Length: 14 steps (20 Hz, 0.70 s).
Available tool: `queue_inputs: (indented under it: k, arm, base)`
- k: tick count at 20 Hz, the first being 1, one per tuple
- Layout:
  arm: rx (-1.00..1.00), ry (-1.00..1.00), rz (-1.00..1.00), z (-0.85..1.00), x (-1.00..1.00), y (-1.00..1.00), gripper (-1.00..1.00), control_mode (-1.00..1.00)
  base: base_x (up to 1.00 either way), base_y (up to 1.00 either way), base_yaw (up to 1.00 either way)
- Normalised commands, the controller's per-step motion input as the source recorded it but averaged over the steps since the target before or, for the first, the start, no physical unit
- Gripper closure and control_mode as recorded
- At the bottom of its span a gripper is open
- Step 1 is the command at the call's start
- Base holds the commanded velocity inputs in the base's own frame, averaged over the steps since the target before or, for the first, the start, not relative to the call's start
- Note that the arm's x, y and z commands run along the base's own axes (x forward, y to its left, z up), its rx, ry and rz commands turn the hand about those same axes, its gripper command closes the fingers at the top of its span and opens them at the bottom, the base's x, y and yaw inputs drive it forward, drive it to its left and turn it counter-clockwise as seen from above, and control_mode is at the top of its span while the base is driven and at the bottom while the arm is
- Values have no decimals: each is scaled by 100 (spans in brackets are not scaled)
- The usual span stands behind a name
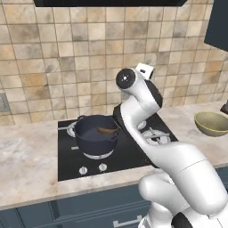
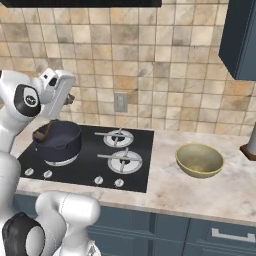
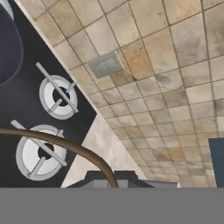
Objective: Open the cabinet and move the ladle to the pot. Then close the cabinet.
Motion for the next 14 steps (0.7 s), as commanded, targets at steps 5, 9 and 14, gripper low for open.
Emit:
queue_inputs:
  k: [5, 9, 14]
  arm:
    - [-10, -6, -6, -26, 28, 0, 100, -100]
    - [-6, 0, -3, -40, 13, 0, 100, -100]
    - [-5, 0, -2, -28, 7, 0, 100, -100]
  base:
    - [0, 0, 0]
    - [0, 0, 0]
    - [0, 0, 0]
